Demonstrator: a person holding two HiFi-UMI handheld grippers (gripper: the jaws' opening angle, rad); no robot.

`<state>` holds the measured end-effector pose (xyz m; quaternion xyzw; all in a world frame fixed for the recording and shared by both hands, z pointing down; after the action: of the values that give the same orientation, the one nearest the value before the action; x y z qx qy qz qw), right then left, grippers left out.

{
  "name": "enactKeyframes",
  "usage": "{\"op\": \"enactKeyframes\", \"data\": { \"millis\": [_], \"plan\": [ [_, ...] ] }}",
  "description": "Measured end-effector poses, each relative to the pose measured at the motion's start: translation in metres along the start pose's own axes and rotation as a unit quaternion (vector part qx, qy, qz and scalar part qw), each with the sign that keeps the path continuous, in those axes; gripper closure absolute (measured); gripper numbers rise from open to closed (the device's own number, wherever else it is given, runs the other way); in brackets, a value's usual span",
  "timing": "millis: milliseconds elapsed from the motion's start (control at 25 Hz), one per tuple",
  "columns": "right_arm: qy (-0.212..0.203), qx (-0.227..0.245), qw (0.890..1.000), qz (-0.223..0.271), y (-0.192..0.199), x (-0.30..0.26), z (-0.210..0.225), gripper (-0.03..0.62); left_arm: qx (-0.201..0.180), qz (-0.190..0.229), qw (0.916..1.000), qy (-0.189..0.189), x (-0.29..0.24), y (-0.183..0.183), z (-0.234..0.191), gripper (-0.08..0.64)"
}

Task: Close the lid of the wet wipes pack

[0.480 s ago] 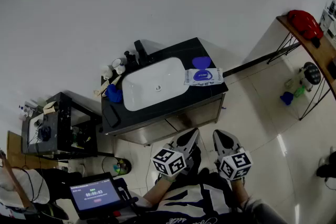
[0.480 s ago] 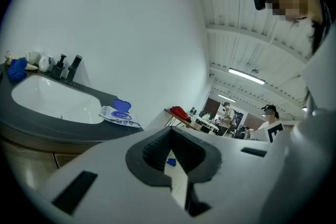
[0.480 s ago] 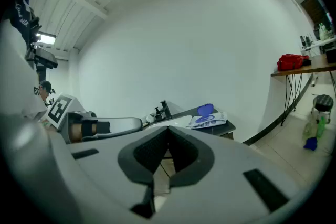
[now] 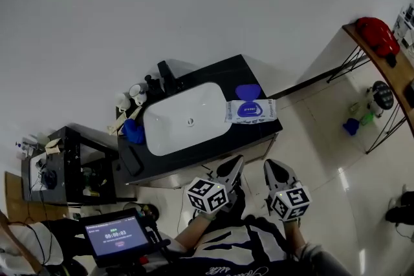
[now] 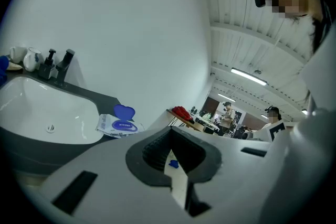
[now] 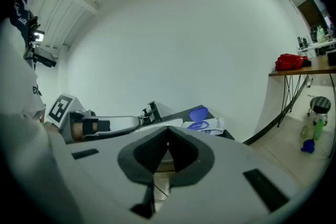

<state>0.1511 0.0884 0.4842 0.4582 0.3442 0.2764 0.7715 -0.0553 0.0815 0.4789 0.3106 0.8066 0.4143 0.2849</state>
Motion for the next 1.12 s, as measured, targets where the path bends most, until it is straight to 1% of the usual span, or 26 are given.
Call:
{"op": "enactKeyframes", "data": {
  "millis": [200,440,600,760,920,1120],
  "plan": [
    [0.014,-0.002,1.0,-0.005,-0.015,-0.046,0.01,0.594,-0.005,-0.016,0.9999,0.001,-0.028,-0.024,-0.044,0.56],
    [0.05,-0.005,0.999,-0.006,-0.036,-0.104,0.026,0.594,0.001,-0.043,0.999,0.011,-0.061,-0.049,-0.104,0.56],
    [0.063,-0.002,0.998,-0.006,-0.036,-0.108,0.027,0.594,0.004,-0.057,0.9983,0.007,-0.066,-0.047,-0.12,0.56],
    [0.075,-0.006,0.997,-0.009,-0.032,-0.096,0.025,0.594,-0.001,-0.079,0.9968,0.007,-0.065,-0.038,-0.119,0.56],
    [0.079,-0.007,0.996,-0.029,-0.042,-0.128,0.043,0.594,0.01,-0.117,0.993,0.002,-0.092,-0.037,-0.148,0.558],
    [0.067,0.0,0.997,-0.042,-0.05,-0.146,0.062,0.594,0.018,-0.148,0.9887,-0.011,-0.107,-0.027,-0.163,0.56]
  ]
}}
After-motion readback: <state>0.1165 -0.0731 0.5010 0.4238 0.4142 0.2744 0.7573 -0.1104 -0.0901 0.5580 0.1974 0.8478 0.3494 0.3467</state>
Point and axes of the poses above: the fingertips, and each gripper's own axes: x backward along the fingers, z to its right, y out of its underside, the point moved 10 cm from there along x, backward along the fingers, and after that the axes turned 2 degrees about -z, right-handed, at the moved point
